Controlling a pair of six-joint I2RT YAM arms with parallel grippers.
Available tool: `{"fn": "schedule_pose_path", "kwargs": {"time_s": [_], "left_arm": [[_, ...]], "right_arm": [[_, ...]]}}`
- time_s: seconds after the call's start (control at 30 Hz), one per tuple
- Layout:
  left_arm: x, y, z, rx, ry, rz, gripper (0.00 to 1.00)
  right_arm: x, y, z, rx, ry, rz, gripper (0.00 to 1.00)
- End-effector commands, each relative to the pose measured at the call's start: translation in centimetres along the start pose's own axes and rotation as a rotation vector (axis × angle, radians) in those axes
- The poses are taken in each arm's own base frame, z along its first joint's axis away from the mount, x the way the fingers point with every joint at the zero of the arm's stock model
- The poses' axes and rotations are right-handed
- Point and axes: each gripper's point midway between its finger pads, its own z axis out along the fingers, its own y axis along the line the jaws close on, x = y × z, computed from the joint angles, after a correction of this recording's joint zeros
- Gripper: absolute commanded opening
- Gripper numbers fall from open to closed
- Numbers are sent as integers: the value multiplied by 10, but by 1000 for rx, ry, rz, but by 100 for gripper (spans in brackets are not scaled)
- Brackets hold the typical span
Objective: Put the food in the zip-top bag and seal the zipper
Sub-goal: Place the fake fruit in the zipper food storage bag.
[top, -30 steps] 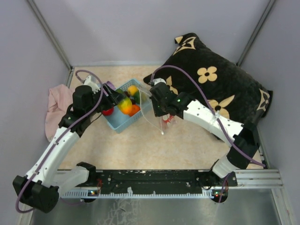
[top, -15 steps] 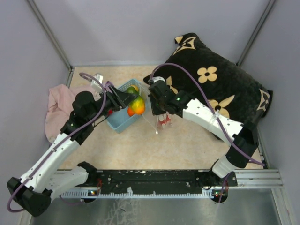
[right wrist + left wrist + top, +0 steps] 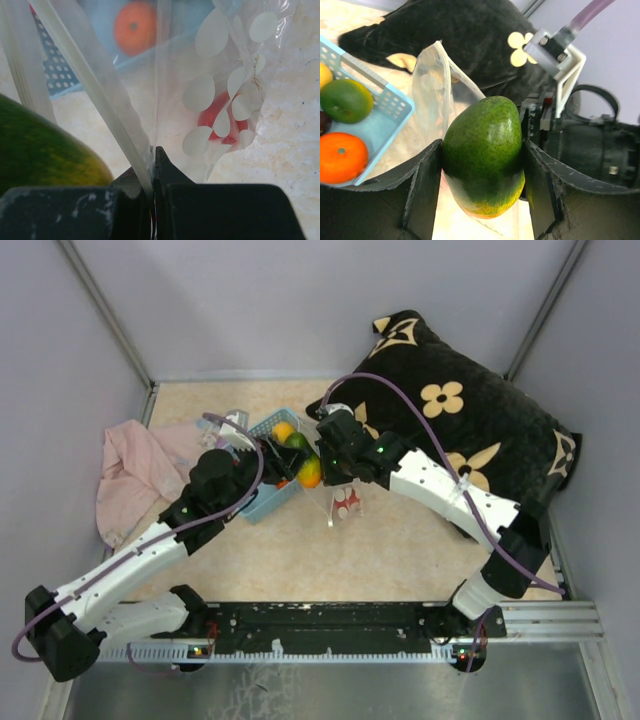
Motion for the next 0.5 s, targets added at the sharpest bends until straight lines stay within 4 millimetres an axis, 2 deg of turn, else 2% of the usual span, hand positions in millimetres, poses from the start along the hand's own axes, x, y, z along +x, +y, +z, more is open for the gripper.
{"fn": "schedule_pose_path", "kwargs": {"time_s": [0.0,0.27,0.47], "left_arm": [[1,21,4,-117,-66,125,30],[23,55,5,-268,2,217,31],[37,63,8,-307,78,231,32]], "right_arm": [[-22,16,-21,-57,-70,26,0],[-27,17,-22,-65,-94,35,0],[-29,21,-20,-81,-106,21,0]]}}
